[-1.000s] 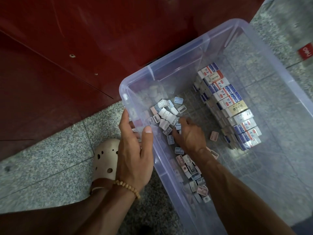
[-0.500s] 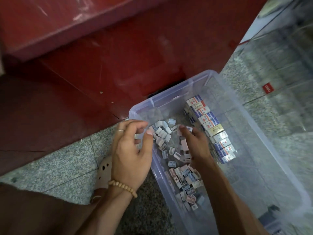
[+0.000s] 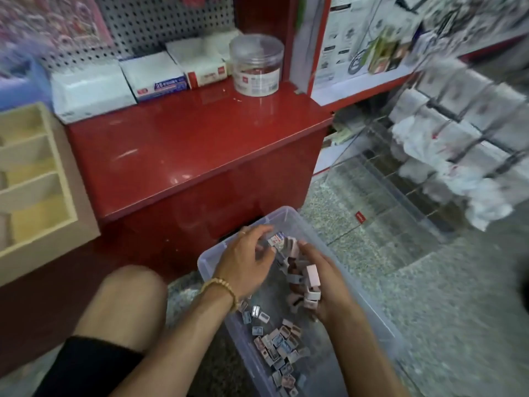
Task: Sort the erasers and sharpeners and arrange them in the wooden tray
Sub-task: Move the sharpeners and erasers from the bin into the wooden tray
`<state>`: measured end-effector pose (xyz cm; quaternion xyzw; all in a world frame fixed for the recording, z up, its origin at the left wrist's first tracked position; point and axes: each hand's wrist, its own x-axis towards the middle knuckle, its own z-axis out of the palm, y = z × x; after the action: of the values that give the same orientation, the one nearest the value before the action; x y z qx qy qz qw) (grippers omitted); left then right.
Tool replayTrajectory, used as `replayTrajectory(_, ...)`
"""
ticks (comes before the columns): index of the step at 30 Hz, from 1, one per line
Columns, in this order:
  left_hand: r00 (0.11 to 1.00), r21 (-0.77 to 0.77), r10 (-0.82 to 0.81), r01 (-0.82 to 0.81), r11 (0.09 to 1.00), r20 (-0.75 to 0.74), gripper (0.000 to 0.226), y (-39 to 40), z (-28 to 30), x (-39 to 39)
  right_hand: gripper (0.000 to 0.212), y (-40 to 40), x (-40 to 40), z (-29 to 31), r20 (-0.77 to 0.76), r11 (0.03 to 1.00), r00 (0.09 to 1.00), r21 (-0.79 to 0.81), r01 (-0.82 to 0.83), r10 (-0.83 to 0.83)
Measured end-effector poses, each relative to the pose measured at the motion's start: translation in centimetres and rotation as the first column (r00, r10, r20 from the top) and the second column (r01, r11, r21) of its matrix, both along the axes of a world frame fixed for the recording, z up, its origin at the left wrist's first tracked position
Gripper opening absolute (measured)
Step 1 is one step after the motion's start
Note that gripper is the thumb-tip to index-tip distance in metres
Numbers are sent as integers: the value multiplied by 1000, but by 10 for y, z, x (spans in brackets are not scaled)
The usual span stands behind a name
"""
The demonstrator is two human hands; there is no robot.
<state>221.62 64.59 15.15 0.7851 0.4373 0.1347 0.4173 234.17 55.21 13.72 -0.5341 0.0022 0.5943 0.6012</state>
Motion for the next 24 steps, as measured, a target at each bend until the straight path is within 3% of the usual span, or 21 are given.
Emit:
replayTrajectory(3,988,-146,-142,149,978,54,54,-3,4,6,45,-11,-1,9,20,997,997,36,-74,73)
replayTrajectory(5,980,-162,-183,194,967,82,50,-7,6,3,39,-22,-6,13,-22,992,994,73,-103,105)
replayTrajectory(9,973,-121,-167,187,975,158,41,-15,19,-4,36,-34,-11,28,-35,989,995,118,-89,94)
replayTrajectory(13,962,-51,-160,176,983,220,38,-17,42,-6,35,-27,-16,47,-170,986,982,157,-55,82)
replayTrajectory(18,968,62,-118,107,992,223,34,-13,72,-6,34,-9,-21,67,-233,974,972,224,21,32)
replayTrajectory(24,975,125,-93,69,990,202,31,-2,100,-20,51,4,-31,96,-212,961,977,263,87,-31)
